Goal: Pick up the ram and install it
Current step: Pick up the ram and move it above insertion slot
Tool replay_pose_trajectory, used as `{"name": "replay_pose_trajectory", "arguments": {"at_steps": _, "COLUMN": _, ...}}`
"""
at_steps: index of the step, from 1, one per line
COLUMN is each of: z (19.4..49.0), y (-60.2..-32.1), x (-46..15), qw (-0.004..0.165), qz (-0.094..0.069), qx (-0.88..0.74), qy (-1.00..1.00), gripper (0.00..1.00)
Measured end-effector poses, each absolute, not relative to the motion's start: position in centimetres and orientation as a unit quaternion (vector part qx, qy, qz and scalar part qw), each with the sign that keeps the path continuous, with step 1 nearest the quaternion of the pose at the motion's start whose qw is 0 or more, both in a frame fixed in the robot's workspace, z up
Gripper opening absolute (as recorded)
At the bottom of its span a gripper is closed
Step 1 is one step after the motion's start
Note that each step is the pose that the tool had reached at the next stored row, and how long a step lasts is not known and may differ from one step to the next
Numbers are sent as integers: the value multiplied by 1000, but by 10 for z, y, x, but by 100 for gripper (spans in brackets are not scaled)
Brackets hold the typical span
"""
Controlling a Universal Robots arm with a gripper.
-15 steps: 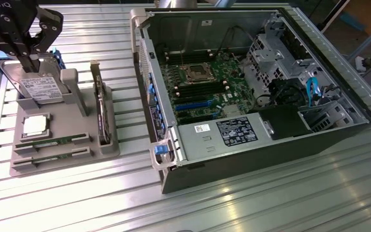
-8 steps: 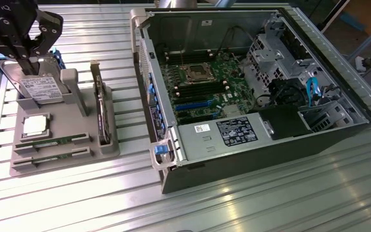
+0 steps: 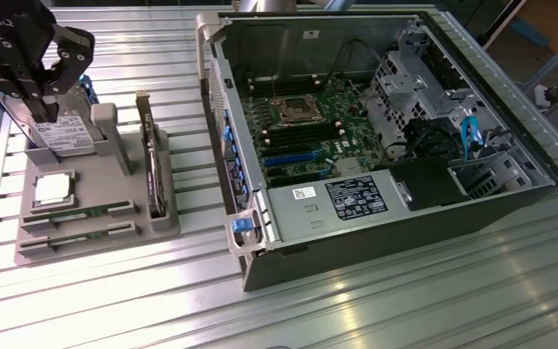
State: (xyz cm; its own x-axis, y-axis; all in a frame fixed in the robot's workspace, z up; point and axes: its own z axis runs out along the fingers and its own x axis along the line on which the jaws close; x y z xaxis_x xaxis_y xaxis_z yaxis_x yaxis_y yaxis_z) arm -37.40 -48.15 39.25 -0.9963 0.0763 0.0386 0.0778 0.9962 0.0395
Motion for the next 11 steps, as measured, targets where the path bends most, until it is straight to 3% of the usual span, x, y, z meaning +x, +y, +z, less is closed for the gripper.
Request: {"name": "replay_pose_trajectory", "arguments": {"at_steps": 11, "z": 393, "y": -498, "x": -374, "qw": 20, "qz": -20, "qx": -39, "qy": -999, "gripper": 11}}
